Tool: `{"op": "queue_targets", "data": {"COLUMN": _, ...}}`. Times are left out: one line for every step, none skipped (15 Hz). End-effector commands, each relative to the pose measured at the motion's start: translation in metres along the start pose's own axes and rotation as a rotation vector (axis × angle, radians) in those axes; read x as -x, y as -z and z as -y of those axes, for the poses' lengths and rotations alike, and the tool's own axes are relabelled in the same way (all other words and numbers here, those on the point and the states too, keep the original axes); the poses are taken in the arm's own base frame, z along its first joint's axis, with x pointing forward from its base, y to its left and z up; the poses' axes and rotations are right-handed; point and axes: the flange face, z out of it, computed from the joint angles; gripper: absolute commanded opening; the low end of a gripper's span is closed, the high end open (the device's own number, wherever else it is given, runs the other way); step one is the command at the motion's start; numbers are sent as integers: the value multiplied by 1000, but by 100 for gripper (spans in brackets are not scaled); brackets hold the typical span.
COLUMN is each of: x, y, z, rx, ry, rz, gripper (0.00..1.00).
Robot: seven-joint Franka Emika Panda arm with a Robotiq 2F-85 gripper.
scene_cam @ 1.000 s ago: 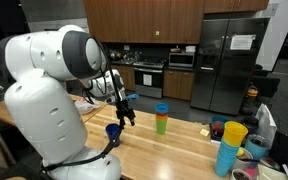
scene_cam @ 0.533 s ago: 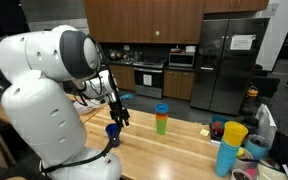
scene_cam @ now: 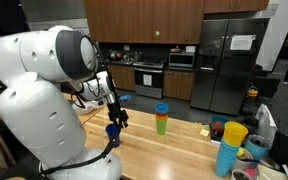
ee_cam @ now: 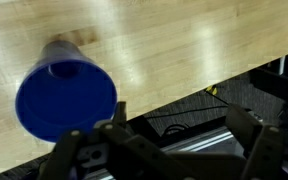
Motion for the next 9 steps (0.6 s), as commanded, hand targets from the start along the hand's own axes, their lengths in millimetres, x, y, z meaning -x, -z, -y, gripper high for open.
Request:
{"op": "queue_targets", "data": {"x": -1, "y": -9, "z": 9, "rx": 9, "ry": -14, "rz": 7, "gripper": 100}}
{"op": "queue_targets", "data": {"x": 1, "y": -13, "z": 10, "rx": 6, "ry": -17, "rz": 3, "gripper": 100}}
{"op": "queue_targets", "data": {"x": -1, "y": -15, "z": 9, "rx": 5, "ry": -16, "rz": 2, "gripper": 100}}
{"op": "queue_targets", "data": {"x": -2, "y": -15, "z": 9, "rx": 6, "ry": -16, "rz": 1, "gripper": 100}}
{"op": "queue_targets", "data": {"x": -6, "y": -15, "z": 5, "rx": 5, "ry": -11, "rz": 2, "gripper": 100}}
{"op": "queue_targets", "data": {"x": -8, "y": -16, "z": 3, "rx": 5, "ry": -10, "rz": 0, "gripper": 100}}
{"op": "queue_targets", "data": {"x": -10, "y": -16, "z": 0, "rx": 4, "ry": -8, "rz": 4, "gripper": 100}}
{"op": "queue_targets", "data": {"x": -12, "y": -16, "z": -2, "rx": 3, "ry": -5, "rz": 4, "gripper": 100}}
{"op": "queue_targets", "data": {"x": -13, "y": -17, "z": -4, "rx": 2, "ry": -1, "rz": 6, "gripper": 100}}
